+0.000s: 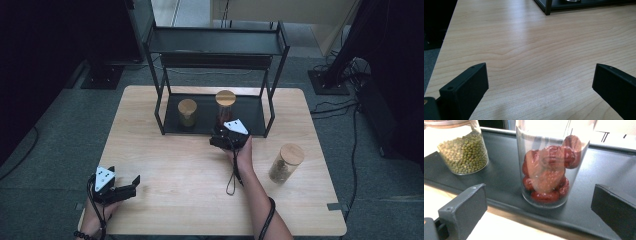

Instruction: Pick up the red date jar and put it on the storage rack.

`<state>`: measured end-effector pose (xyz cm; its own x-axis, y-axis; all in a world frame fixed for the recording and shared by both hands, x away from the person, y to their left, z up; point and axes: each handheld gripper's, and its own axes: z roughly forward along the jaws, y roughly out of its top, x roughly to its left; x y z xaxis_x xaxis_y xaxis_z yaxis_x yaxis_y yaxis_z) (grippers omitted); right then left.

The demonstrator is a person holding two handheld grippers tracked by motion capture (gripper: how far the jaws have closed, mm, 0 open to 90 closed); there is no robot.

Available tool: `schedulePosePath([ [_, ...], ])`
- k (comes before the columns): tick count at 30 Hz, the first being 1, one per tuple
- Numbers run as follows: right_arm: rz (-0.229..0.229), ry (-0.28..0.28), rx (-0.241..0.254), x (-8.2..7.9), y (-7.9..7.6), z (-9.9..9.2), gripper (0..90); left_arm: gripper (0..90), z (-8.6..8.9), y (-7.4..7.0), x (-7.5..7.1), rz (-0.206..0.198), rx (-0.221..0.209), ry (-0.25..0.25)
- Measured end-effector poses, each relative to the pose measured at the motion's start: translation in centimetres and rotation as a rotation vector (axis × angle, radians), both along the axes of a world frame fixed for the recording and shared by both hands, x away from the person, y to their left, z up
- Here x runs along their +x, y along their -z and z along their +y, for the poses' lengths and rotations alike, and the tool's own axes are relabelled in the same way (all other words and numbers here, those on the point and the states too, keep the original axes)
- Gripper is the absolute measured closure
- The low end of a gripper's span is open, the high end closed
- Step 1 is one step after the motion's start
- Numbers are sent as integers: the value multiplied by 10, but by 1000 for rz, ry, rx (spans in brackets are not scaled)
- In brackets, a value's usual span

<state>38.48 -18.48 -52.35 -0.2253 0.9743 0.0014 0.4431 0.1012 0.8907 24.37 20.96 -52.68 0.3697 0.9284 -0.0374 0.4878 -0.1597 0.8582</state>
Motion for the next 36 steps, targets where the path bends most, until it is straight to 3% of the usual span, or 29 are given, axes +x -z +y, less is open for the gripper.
schedulePosePath([
  [10,-7,-27,-18,-23,0,-2,0,4,0,0,0,5,6,3],
  [15,-10,-18,15,-34,-1,-8,0,4,0,0,1,6,5,3],
  [36,-25,-24,2,-62,-1,-9,0,4,0,0,1,7,-3,3],
])
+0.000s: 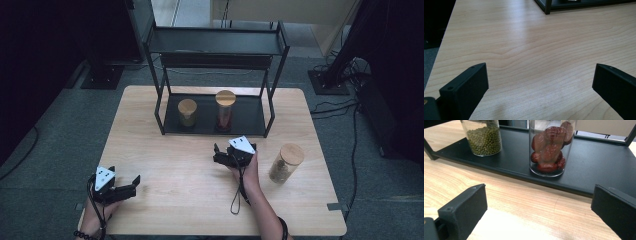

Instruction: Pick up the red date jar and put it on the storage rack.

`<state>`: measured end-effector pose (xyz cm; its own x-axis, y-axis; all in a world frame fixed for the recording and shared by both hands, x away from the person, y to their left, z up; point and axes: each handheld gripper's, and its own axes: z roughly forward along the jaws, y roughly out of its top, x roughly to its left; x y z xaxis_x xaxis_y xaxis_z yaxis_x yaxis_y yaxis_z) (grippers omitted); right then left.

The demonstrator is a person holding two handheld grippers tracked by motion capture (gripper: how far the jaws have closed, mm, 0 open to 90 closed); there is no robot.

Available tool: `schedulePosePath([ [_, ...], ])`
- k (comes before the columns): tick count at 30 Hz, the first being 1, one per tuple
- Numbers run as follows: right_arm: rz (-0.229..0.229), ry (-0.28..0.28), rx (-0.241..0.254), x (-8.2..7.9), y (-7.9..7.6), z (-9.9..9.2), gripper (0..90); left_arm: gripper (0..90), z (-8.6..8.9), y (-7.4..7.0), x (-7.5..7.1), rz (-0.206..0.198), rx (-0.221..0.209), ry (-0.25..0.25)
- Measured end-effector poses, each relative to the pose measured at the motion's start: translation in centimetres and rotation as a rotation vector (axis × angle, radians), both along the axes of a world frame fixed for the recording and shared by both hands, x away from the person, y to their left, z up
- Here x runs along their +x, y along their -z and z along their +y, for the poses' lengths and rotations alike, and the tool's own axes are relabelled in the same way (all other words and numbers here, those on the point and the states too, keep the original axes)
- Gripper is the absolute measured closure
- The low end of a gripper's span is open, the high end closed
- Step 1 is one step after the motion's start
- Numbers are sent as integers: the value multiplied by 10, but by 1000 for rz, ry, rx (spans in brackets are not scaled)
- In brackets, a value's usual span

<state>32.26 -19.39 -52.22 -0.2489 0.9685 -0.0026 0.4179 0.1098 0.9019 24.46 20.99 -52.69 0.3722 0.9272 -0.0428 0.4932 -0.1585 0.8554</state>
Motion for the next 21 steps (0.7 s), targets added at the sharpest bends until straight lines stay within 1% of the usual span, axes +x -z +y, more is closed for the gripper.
schedulePosePath([
  [8,-6,-2,-1,-11,0,-2,0,4,0,0,0,-1,3,0],
  [11,-12,-1,-1,-18,0,-3,0,4,0,0,0,-1,4,-1],
  [14,-16,-12,-12,-26,-1,-2,0,4,0,0,0,-1,5,-2],
  [15,-16,-12,-12,-26,-1,-2,0,4,0,0,0,-1,5,-2],
  [16,-20,-14,-13,-30,-1,-2,0,4,0,0,0,-1,6,-2],
  [21,-26,-8,-6,-38,-1,-4,0,4,0,0,0,-2,5,-3],
])
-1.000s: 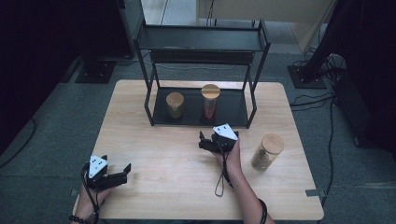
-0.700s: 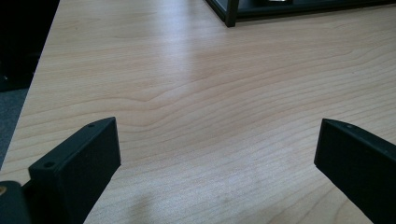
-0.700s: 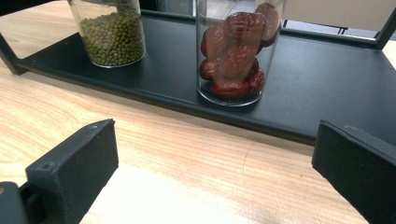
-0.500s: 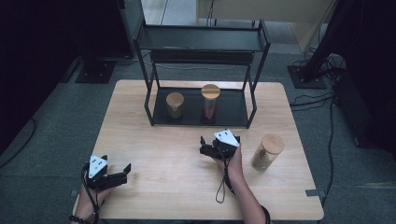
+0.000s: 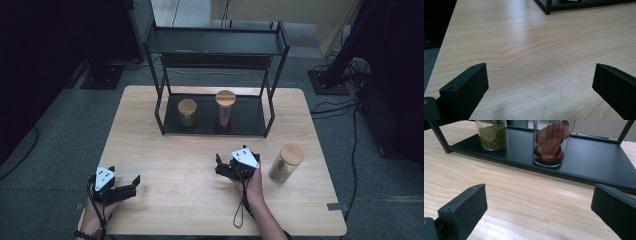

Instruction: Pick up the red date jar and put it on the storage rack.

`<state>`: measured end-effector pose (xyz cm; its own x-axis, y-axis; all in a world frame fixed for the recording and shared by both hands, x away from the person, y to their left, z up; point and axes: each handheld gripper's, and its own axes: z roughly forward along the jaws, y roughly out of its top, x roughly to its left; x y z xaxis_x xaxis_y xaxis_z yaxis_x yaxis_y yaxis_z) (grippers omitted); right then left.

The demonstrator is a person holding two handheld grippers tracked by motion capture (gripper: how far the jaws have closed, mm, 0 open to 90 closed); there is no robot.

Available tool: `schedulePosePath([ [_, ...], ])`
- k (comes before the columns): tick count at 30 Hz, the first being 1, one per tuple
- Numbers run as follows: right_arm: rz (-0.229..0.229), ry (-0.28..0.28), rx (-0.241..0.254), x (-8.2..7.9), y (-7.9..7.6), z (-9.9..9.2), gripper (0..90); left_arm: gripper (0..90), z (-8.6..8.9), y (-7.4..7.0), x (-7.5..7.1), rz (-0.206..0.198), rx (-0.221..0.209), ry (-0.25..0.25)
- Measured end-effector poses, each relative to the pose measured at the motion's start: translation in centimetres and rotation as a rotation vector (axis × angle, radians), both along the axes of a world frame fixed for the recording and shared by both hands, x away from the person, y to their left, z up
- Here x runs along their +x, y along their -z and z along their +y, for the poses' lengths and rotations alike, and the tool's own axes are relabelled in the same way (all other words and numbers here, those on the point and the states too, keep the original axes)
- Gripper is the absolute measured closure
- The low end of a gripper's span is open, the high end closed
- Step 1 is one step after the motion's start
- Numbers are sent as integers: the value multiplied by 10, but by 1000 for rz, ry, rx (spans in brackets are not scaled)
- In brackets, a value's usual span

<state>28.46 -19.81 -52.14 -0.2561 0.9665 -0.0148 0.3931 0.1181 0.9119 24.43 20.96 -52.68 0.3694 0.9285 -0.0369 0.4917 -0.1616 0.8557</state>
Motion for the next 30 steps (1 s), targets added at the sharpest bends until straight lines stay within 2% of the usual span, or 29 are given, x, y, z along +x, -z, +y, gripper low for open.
schedulePosePath([
  [14,-8,-21,-21,-26,-1,-5,0,4,0,0,0,0,2,-2],
  [23,-17,-3,3,-39,-1,-14,0,4,0,0,0,-1,3,-2],
  [30,-22,-1,-2,-47,-1,-17,0,4,0,0,0,-1,2,-3],
])
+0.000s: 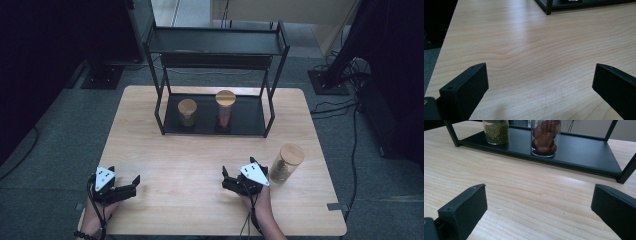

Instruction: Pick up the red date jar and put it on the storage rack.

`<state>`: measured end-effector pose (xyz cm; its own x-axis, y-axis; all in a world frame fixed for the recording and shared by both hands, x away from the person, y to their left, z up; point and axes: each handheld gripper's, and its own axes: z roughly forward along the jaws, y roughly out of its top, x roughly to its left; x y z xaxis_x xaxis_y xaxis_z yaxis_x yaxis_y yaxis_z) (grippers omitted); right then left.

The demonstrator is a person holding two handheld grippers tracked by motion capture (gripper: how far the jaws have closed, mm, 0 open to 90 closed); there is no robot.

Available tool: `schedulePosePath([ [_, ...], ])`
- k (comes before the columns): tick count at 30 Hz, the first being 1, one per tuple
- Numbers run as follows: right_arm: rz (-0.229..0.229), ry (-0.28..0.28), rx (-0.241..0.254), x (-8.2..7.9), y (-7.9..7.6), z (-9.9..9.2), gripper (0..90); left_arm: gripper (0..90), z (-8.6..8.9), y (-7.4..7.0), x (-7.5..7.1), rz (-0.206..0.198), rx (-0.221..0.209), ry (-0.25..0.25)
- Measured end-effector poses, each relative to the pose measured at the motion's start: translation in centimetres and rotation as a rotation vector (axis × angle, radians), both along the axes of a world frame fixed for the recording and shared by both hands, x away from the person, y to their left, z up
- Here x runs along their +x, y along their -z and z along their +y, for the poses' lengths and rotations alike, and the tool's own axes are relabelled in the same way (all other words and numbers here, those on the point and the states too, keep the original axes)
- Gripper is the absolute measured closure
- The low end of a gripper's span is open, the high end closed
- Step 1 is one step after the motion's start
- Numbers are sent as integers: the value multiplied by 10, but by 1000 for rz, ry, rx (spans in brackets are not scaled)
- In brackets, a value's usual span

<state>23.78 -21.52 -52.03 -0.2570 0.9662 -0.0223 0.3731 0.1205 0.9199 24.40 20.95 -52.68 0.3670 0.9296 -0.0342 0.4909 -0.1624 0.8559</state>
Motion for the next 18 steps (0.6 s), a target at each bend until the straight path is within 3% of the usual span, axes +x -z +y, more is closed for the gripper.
schedulePosePath([
  [18,2,25,-5,-28,-1,-25,0,4,0,0,0,0,6,-1],
])
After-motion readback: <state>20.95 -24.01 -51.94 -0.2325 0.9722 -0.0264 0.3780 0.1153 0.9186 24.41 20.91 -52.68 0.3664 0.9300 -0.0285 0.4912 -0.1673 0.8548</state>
